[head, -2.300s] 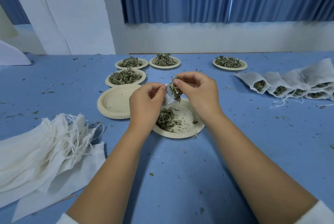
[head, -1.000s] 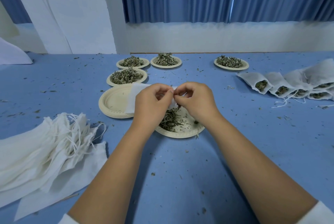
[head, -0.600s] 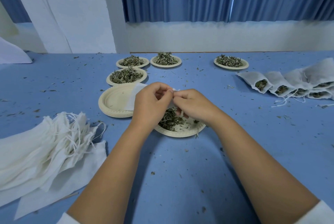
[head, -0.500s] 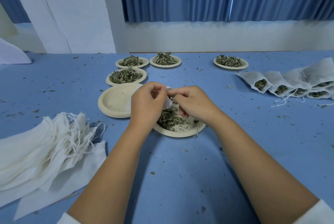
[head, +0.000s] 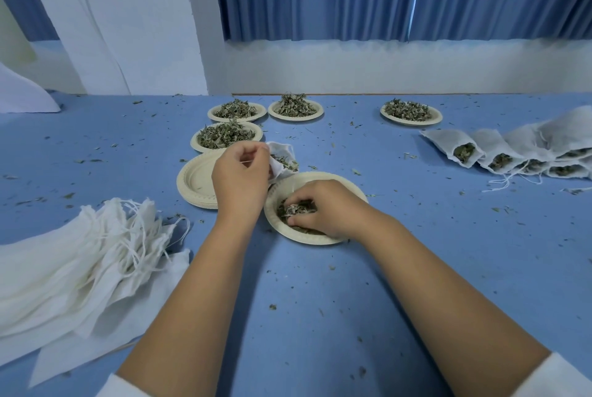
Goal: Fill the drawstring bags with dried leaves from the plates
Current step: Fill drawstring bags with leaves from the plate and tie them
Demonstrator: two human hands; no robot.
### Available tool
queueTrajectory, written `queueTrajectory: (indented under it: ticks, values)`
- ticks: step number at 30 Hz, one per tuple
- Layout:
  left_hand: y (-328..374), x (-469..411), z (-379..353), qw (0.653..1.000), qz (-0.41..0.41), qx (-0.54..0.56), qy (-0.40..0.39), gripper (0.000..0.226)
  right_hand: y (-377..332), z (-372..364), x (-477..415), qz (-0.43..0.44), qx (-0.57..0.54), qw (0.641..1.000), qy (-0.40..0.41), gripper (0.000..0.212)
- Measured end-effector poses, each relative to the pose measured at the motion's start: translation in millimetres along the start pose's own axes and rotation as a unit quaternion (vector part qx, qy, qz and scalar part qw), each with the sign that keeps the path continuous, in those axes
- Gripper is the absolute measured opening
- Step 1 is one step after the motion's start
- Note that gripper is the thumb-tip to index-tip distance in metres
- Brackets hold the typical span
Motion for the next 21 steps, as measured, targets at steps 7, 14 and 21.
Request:
queueTrajectory:
  ticks: [7,14,21]
  values:
    - [2.9,0.7,-2.8,1.0,-0.008,-0.004,-0.011,0.011,11.1,26.5,-0.6,-0.03,-0.058,0.996,0.066,0.02]
    - [2.0,0.8,-4.8,1.0,-0.005,-0.002,-0.019,0.008,27.4,62.8,3.8,-0.062,-0.203,0.971,0.112,0.009]
    - [5.2,4.6,-13.6,0.998,-0.01,-0.021,-0.056,0.009,33.7,75.7,9.1,-0.075,-0.319,0.932,0.153,0.01]
Point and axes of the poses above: each hand's wrist, its own x-axis away from the middle knuckle, its own z-axis out of the back of the hand, y = z × x, the point moved 9 cm from there along -x, towards the middle knuckle, and after that the axes turned 14 degrees about -z, right-handed, at the moved point
